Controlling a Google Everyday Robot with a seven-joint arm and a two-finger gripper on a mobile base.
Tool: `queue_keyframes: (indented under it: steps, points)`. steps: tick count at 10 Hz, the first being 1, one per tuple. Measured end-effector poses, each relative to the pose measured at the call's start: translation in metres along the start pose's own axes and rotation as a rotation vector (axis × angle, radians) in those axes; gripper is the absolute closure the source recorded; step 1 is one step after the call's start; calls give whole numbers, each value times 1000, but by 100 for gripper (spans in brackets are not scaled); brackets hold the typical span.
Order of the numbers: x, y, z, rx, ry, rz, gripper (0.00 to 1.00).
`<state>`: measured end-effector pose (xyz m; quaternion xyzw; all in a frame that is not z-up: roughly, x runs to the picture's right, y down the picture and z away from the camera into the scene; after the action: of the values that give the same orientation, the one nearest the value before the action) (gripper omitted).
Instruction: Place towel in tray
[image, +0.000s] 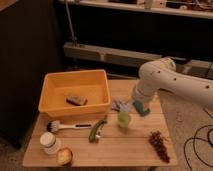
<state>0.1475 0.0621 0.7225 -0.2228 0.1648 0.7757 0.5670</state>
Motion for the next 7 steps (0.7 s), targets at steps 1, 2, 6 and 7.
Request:
queue_keyframes:
  steps: [1,2,6,7]
  points:
    - [-17,5,7,-14,-16,-31,35]
    - [-29,11,16,-19,-19,-45,35]
    - [-66,7,68,13,-17,-48,35]
    - [-71,4,84,5,2,-41,35]
